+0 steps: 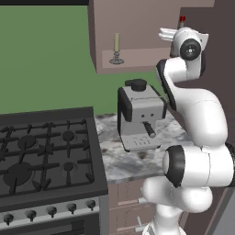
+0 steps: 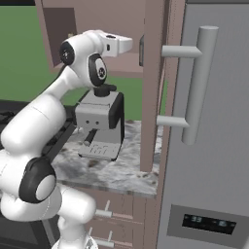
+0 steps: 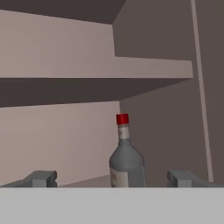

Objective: Get the candle and the liquor from the cabinet and move them to the dining counter.

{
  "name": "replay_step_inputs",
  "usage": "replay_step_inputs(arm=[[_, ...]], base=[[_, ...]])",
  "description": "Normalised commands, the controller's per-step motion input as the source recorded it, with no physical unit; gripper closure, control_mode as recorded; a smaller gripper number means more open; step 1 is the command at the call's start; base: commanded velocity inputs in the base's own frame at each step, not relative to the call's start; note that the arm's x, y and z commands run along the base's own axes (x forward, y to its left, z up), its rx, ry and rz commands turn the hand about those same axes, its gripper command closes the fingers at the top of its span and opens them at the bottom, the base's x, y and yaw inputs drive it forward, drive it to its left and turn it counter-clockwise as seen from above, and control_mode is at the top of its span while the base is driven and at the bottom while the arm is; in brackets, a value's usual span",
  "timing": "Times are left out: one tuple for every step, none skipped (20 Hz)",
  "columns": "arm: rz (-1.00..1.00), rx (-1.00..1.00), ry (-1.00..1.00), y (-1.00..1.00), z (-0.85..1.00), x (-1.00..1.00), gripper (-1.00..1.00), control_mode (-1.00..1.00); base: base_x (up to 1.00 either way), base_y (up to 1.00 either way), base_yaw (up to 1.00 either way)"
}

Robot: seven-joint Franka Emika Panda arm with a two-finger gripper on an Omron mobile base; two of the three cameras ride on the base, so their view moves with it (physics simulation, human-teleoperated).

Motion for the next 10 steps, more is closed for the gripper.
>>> replay_step_inputs(arm=[[-0.02,0.00,-0.01,-0.04,0.00,0.18,-1.00,-1.00],[-0.02,0.00,-0.01,-0.04,0.00,0.18,-1.00,-1.00],[-0.02,0.00,-0.02,-0.06,0.00,0.19,-1.00,-1.00],[-0.02,0.00,-0.03,-0.06,0.00,0.19,-1.00,-1.00],[-0.02,0.00,-0.03,-0.05,0.00,0.21,-1.00,-1.00],[-0.02,0.00,-0.03,-0.05,0.00,0.22,-1.00,-1.00],[-0.02,0.00,-0.03,-0.05,0.00,0.22,-1.00,-1.00],[-0.02,0.00,-0.03,-0.04,0.00,0.23,-1.00,-1.00],[-0.02,0.00,-0.02,-0.03,0.00,0.24,-1.00,-1.00],[-0.02,0.00,-0.03,-0.01,0.00,0.24,-1.00,-1.00]], base=[[0.00,0.00,0.00],[0.00,0.00,0.00],[0.00,0.00,0.00],[0.00,0.00,0.00],[0.00,0.00,0.00],[0.00,0.00,0.00],[0.00,0.00,0.00],[0.00,0.00,0.00],[0.00,0.00,0.00],[0.00,0.00,0.00]])
